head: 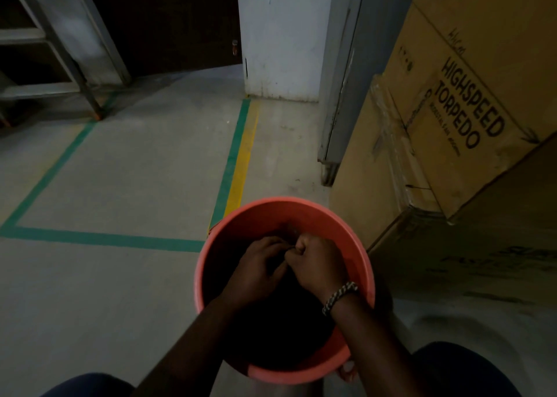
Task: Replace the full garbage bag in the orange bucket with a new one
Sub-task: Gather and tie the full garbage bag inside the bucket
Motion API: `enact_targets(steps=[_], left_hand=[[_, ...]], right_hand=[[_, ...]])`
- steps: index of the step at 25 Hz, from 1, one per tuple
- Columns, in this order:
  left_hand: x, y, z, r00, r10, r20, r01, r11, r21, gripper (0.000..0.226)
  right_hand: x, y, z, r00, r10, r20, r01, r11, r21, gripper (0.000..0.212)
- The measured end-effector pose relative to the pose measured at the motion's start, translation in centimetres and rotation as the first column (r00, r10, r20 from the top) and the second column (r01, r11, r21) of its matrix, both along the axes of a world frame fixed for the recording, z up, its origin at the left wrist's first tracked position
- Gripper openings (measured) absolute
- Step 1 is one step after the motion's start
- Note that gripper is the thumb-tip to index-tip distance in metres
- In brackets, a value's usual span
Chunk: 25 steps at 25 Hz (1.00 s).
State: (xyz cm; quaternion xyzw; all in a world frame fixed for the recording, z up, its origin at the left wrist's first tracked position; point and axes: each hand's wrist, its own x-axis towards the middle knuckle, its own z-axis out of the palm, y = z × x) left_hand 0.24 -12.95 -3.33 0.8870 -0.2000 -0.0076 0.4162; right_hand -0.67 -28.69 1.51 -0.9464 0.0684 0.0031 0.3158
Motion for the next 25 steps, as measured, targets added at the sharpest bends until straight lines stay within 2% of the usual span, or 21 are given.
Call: enact_targets(steps=[3,6,8,10,12,14,17,19,20,22,24,25], left_hand=[[-0.1,0.5,-0.6,0.999,0.007,0.049,-0.015,0.985,0.170,0.042],[-0.5,-0.1,-0.8,0.999,0.038,0.011,-0.039,0.976,0.215,0.051],[-0.7,-1.0,-0.7,0.998,0.068,0.000,-0.065,0.955,0.289,0.053],[-0.8,-1.4,-0.9,0.996,0.088,-0.009,-0.075,0.898,0.433,0.056],[-0.9,-1.2,-1.4,0.995,0.096,-0.019,-0.072,0.845,0.531,0.060],[-0.7,-1.1,-1.8,0.995,0.101,-0.021,-0.073,0.833,0.549,0.061],[-0.1,-1.2,-2.2,0.993,0.116,-0.008,-0.095,0.851,0.516,0.057],[0.2,-1.1,-2.5,0.995,0.097,0.026,-0.096,0.860,0.501,0.047],[0.3,-1.0,-2.8,0.997,0.078,0.023,-0.080,0.883,0.462,0.049],[0.3,-0.8,-2.5,0.998,0.049,-0.043,-0.036,0.964,0.262,0.055],[0.6,-0.1,-1.9,0.994,-0.007,-0.111,0.010,1.000,0.026,0.059],[0.8,0.3,-1.8,0.994,-0.056,-0.091,0.054,0.998,-0.016,0.065]], right_hand=[[-0.4,0.2,-0.3,1.000,-0.006,-0.004,0.006,0.998,0.066,0.023],[0.3,-0.9,-0.5,1.000,-0.009,-0.024,0.013,0.986,0.165,0.019],[0.3,-1.0,-0.6,1.000,0.010,0.021,-0.013,0.990,0.142,0.019],[0.0,-0.6,-1.5,0.998,0.024,0.056,-0.032,0.991,0.133,0.020],[-0.1,-0.6,-2.5,0.998,0.061,0.006,-0.061,0.990,0.130,0.020],[0.1,-1.3,-3.3,0.995,0.087,-0.049,-0.079,0.986,0.145,0.020],[0.1,-2.4,-4.2,0.996,0.076,-0.041,-0.060,0.952,0.301,0.020],[0.0,-2.7,-4.8,0.991,0.080,-0.104,-0.037,0.930,0.365,0.035],[0.0,-2.8,-5.4,0.986,0.112,-0.123,-0.065,0.939,0.337,0.048],[-0.1,-2.7,-6.4,0.973,0.190,-0.129,-0.160,0.963,0.215,0.061],[-0.4,-2.1,-6.7,0.974,0.198,-0.107,-0.182,0.972,0.147,0.057],[-0.5,-1.8,-6.7,0.977,0.191,-0.091,-0.185,0.980,0.071,0.054]])
